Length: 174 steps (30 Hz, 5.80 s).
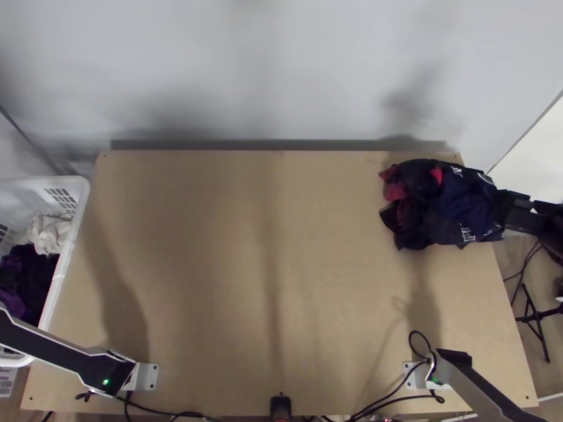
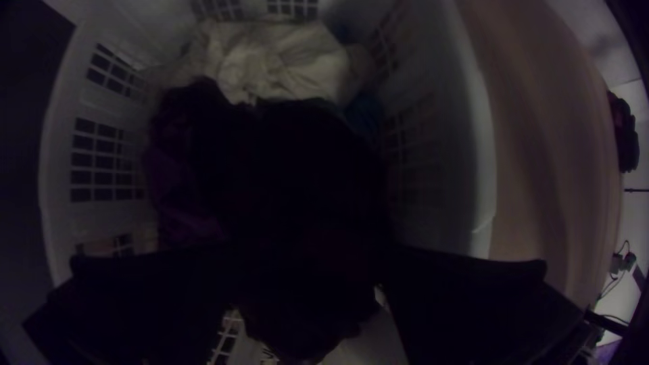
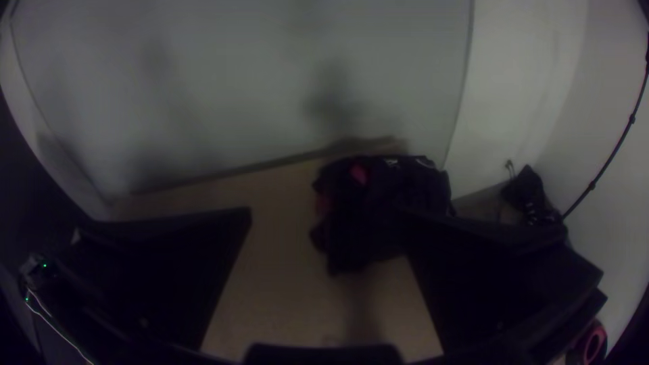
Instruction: Fold the t-shirt
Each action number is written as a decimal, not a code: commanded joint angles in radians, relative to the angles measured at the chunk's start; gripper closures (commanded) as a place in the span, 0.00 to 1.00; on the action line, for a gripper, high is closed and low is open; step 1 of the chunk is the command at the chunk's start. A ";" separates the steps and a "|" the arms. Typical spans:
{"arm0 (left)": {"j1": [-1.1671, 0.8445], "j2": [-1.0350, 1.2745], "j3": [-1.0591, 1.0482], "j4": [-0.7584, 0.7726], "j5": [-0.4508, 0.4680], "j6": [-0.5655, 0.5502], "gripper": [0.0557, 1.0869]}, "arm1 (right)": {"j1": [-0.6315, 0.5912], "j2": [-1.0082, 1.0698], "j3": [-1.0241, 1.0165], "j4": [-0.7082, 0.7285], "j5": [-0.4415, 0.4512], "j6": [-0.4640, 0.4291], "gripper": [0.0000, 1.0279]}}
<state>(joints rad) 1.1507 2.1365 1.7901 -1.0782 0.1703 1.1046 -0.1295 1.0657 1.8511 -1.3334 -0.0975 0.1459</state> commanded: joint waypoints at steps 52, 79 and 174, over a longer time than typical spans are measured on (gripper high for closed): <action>0.026 0.056 0.236 -0.341 0.336 0.155 0.96 | -0.051 0.073 0.209 -0.089 0.016 0.001 0.04; -0.551 -0.716 0.488 -0.402 0.749 -0.316 0.96 | 0.131 0.020 -0.109 -0.122 0.024 -0.055 0.04; -0.442 -0.876 -0.597 -0.198 0.169 0.215 0.26 | 1.168 1.169 0.468 0.105 -0.048 -0.155 0.05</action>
<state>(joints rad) 0.6518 1.2587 1.2457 -1.3487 0.3386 1.2930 0.9840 2.0121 2.0205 -1.2259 -0.1249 -0.0166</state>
